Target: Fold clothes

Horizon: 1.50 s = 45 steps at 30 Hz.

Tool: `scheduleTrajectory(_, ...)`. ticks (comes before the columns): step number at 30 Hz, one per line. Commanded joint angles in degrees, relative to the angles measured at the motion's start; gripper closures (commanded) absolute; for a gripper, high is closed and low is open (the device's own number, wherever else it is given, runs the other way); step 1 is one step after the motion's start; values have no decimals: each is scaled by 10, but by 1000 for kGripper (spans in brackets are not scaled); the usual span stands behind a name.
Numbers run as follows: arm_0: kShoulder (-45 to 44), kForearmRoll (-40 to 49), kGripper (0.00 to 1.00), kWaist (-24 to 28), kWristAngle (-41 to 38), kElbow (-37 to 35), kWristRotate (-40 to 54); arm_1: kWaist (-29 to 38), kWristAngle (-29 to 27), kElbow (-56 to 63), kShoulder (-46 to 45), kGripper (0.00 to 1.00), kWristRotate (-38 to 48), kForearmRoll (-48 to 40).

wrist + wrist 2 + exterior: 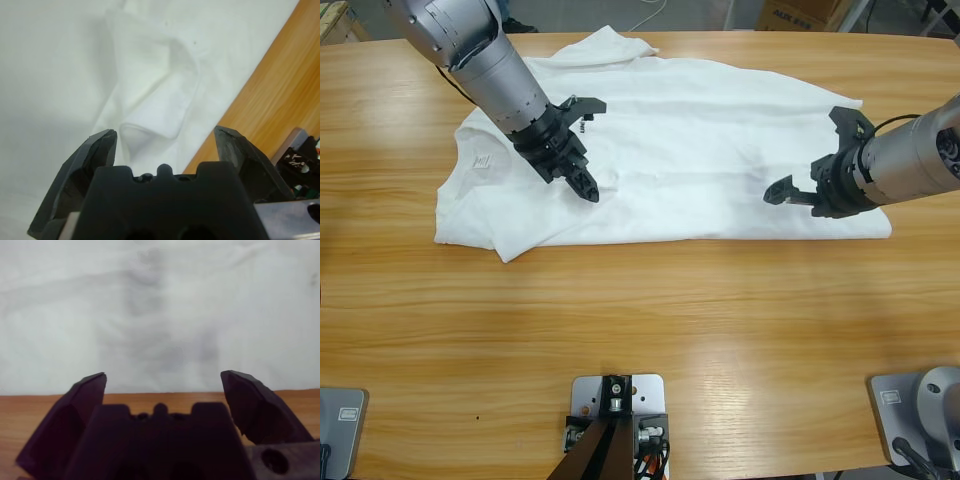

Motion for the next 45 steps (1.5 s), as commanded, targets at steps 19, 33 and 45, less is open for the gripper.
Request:
scheduleTrajectory(19, 24, 62, 1000, -111, -8, -10, 12, 5, 3, 52, -33, 73, -2, -16)
scheduleTrajectory(33, -149, 87, 1000, -58, 130, 113, -159, 5, 9, 76, -44, 78, -1, -42)
scheduleTrajectory(45, -150, 13, 1000, 12, 138, 201, -301, 14, 70, 74, -61, 1000, -11, -96)
